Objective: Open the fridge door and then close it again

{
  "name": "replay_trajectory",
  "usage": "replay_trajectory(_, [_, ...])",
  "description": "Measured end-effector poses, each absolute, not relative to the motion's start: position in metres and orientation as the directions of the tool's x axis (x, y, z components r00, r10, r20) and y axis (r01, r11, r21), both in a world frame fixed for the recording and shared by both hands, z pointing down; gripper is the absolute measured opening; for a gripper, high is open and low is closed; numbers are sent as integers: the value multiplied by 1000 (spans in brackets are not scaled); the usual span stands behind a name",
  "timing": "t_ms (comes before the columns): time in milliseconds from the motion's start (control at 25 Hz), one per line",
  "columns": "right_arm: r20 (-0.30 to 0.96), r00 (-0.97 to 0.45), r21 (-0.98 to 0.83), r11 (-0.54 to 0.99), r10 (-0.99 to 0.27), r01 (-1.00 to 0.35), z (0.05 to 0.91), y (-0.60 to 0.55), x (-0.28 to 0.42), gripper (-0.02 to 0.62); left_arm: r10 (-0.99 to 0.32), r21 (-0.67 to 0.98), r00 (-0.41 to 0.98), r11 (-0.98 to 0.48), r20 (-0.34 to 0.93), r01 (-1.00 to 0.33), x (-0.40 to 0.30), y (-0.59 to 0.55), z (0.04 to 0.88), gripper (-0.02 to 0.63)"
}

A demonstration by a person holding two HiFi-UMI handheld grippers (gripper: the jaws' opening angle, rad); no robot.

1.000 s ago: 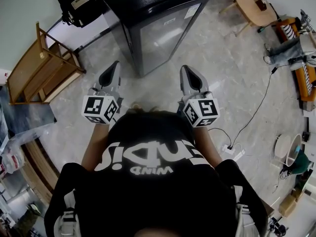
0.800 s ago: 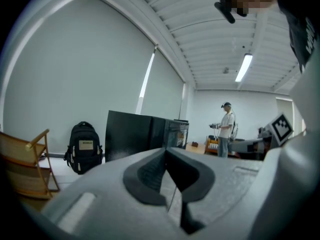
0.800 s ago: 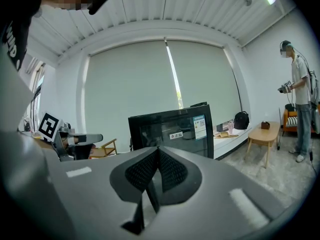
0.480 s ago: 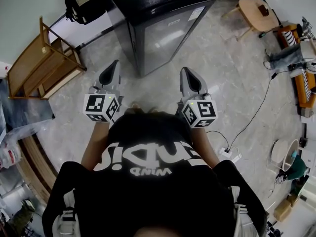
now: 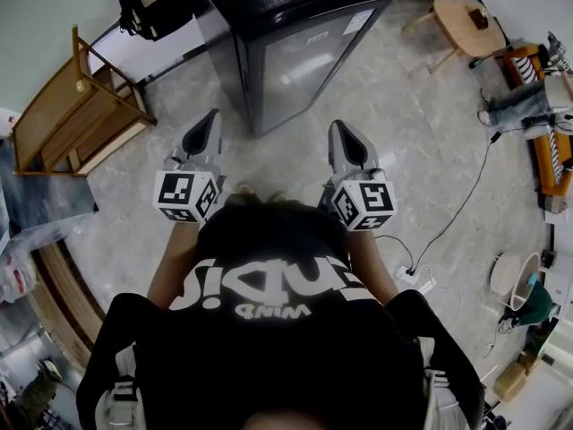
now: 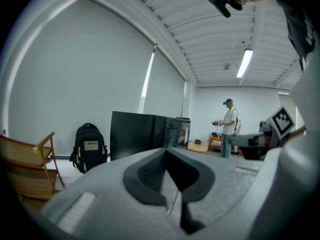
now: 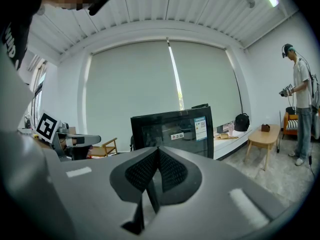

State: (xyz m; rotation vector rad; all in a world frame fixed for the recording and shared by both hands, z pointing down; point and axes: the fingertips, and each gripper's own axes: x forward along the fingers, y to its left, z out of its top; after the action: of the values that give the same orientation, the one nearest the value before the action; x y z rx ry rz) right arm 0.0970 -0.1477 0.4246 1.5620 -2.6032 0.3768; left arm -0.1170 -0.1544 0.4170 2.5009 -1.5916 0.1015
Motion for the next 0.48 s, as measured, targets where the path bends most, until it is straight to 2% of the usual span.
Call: replay_trajectory(480, [205,-478,-170,450,-854,-877,429,-140,97,-3,-897,102,410,-398,163,-912,-121,-146,418,2])
